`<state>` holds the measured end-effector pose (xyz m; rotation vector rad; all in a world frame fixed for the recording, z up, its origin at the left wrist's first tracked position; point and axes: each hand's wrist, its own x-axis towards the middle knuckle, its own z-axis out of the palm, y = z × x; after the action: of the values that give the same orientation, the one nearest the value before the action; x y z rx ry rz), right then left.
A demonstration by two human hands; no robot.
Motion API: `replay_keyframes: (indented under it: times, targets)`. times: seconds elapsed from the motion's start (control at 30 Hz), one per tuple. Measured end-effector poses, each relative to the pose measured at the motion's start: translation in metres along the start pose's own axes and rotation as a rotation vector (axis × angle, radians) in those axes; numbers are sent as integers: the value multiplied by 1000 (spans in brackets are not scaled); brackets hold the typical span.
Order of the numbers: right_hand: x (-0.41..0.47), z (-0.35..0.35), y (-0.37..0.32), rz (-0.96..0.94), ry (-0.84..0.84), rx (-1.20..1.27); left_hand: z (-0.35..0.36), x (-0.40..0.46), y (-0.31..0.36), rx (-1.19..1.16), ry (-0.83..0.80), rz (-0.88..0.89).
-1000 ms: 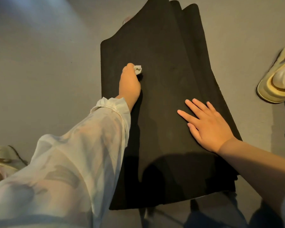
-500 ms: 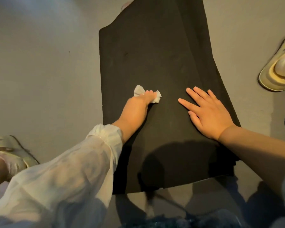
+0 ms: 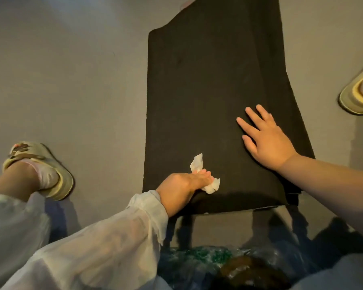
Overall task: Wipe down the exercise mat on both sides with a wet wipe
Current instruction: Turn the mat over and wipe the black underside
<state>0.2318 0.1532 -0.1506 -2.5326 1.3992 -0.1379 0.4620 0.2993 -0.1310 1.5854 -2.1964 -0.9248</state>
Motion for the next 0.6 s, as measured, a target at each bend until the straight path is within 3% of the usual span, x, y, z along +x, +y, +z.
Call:
replay_keyframes:
  times: [0.13, 0.2, 0.33, 0.43, 0.53, 0.6]
  targets:
    - [-6, -4, -19, -13, -24, -77, -34, 11, -7, 83, 404, -61]
    - [-9, -11, -32, -53, -2, -69, -44, 24, -7, -8, 501, -147]
    - [-10, -28, -56, -201, -32, 347, -44, 56, 10, -368, 499, -225]
    - [-2, -30, -70, -70, 86, 746, -40, 77, 21, -494, 474, -202]
    - [12, -32, -77, -35, 200, 727, -44, 91, 20, -430, 494, -159]
    - [29, -37, -74, -49, 219, 620, -48, 95, 0, -215, 524, -156]
